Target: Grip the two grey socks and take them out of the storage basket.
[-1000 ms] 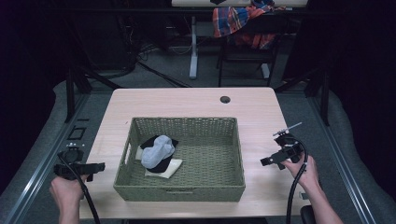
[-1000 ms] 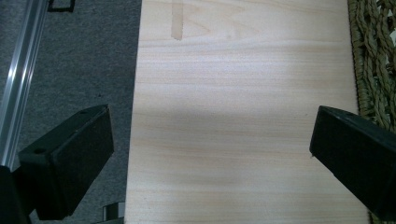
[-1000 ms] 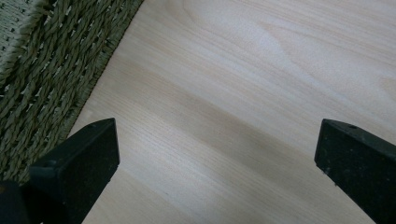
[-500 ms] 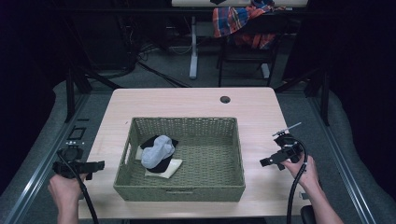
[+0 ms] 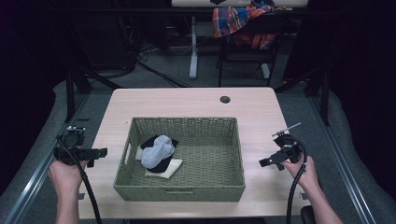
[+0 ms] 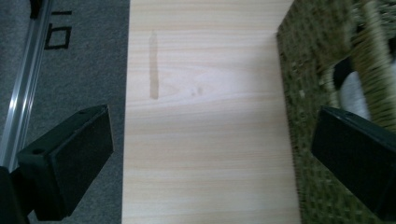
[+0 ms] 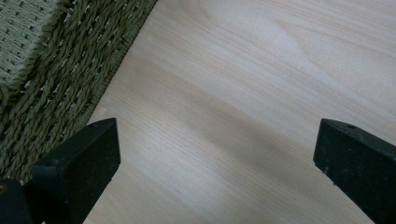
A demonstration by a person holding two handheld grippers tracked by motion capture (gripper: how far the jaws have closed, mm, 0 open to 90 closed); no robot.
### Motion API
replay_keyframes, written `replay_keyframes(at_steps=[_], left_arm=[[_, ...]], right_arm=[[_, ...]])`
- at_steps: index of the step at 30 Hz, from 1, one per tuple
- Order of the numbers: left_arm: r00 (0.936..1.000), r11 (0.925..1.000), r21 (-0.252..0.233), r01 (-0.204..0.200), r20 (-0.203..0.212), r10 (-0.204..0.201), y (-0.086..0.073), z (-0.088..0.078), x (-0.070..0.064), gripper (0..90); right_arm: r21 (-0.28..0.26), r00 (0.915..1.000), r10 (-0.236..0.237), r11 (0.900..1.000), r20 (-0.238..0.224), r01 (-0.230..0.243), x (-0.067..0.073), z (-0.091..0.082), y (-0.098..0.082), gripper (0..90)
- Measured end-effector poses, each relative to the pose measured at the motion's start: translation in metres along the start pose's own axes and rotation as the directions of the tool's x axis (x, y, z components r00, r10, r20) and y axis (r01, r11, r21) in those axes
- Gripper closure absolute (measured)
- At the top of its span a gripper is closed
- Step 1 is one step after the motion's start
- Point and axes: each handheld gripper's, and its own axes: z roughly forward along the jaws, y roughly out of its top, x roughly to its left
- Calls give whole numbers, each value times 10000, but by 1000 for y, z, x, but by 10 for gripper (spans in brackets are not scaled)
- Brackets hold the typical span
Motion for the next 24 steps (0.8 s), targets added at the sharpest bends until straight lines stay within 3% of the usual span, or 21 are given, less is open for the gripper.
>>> replay_keyframes(at_steps=[5,6,7,8,11,13,16,24], left_arm=[[9986,9988,-65,-480,202,481,9,-4,-14,0],[9968,9973,-54,-733,310,734,14,-4,-21,0],[9968,9973,-54,-733,310,734,14,-4,-21,0],[9934,9945,-128,-1041,477,1046,18,-4,-31,0],[9903,9924,-277,-1197,677,1213,21,-4,-37,0],[9845,9874,-352,-1542,791,1566,25,-3,-47,0],[9786,9830,-378,-1798,948,1827,30,-1,-60,0],[9549,9629,-260,-2687,1243,2698,42,14,-95,0]], right_arm=[[-144,9999,166,9998,-6,-166,-1,1,-1,4],[8,10000,25,10000,16,-25,-2,0,-1,5],[71,10000,-37,10000,1,37,-2,-1,-1,5],[-44,10000,49,10000,21,-49,-1,0,-1,6],[18,10000,23,10000,33,-23,0,-1,-1,7],[-50,10000,82,10000,-2,-82,0,0,-1,6],[-36,9999,95,9999,-56,-95,0,0,-1,7],[-13,9999,103,9999,-128,-104,-1,0,-1,7]])
